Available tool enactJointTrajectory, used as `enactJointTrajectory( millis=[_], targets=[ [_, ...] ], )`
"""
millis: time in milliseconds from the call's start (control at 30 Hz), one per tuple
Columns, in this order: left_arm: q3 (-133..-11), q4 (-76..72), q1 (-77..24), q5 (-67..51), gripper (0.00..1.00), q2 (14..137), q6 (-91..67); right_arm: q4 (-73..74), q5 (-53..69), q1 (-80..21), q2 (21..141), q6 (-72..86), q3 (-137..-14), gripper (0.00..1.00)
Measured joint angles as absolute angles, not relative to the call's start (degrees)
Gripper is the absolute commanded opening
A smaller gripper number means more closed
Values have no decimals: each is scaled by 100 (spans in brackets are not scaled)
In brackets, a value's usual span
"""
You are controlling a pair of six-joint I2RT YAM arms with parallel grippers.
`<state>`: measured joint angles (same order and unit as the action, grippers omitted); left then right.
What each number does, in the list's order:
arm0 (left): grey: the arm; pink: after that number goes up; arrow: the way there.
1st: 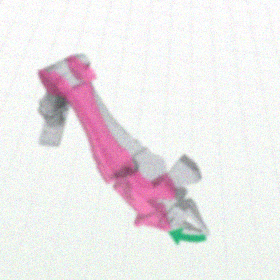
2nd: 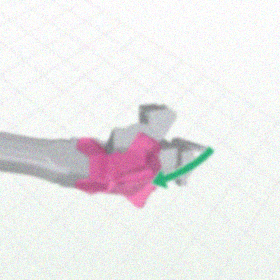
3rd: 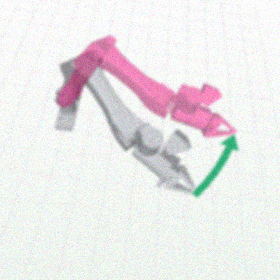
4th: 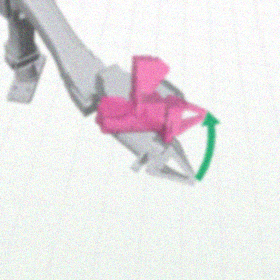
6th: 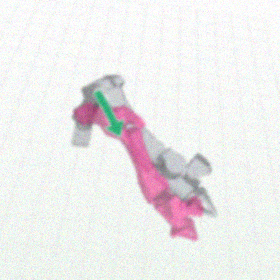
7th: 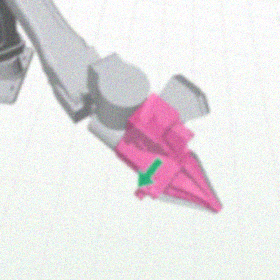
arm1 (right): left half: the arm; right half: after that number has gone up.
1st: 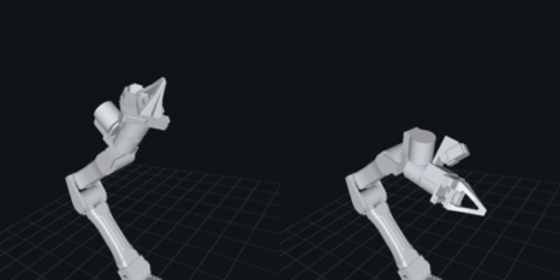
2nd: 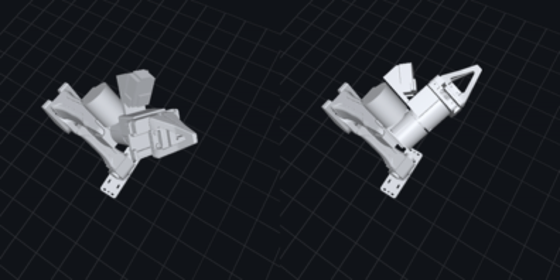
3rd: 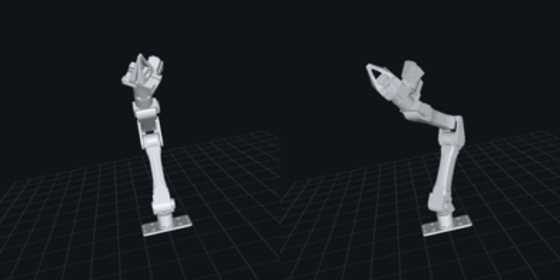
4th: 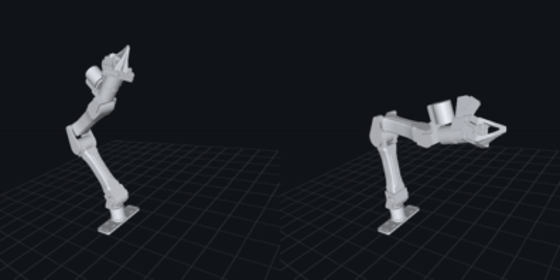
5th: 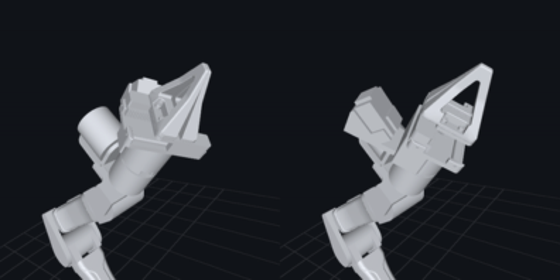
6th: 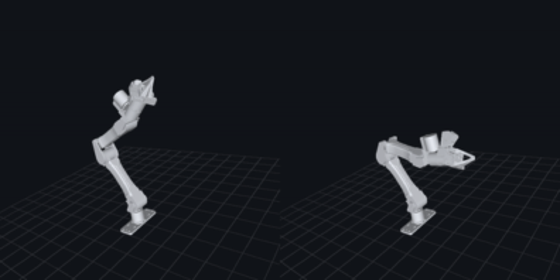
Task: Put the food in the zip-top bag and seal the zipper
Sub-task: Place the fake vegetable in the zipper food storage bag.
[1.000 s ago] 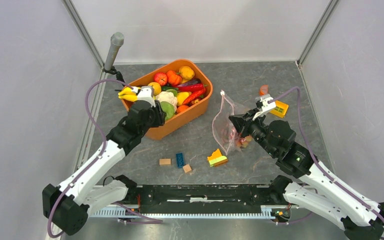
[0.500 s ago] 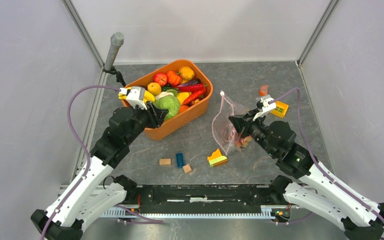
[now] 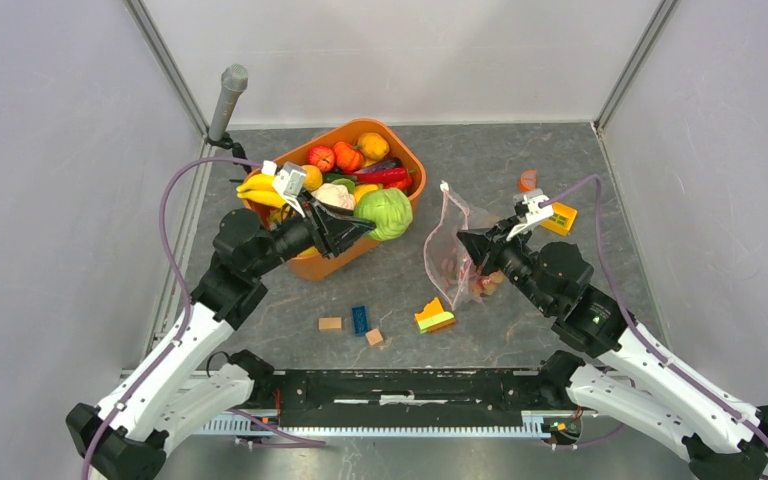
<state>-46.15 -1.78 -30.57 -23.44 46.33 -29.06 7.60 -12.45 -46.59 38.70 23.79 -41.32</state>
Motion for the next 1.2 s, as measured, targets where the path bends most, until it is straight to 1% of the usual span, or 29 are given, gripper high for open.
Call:
enactJointTrajectory(
  millis=[233,400,500,600,867,1067,1133,1200],
  targets=[
    [-4615,-1216,-3601,-3197,12,5120,-3321,676,-1197,-4659,3953,2423,-4132,0],
    [-4617,-1413,-4217,-3315,12,5487,-3321,644,-1153,-4659,4018,2438,-4130,0],
    [-4613,-1544,-4375,-3299,12,5629,-3321,639,-1149,-4659,4018,2464,-4130,0],
    [-4589,-1629,-4425,-3072,8,5802,-3293,639,-1140,-4659,4016,2484,-4130,0],
    [-4591,-1212,-4678,-2202,8,6195,-2954,871,-1253,-4595,3992,2482,-4130,0],
    [-4727,-456,-4816,-1361,9,6278,-2644,775,-1120,-4613,3898,2526,-4132,0],
    [-4775,-228,-4834,-1133,11,6318,-2563,705,-1046,-4619,3870,2536,-4132,0],
    [-4807,-91,-4842,-1004,17,6329,-2539,633,-950,-4628,3859,2554,-4132,0]
  ],
)
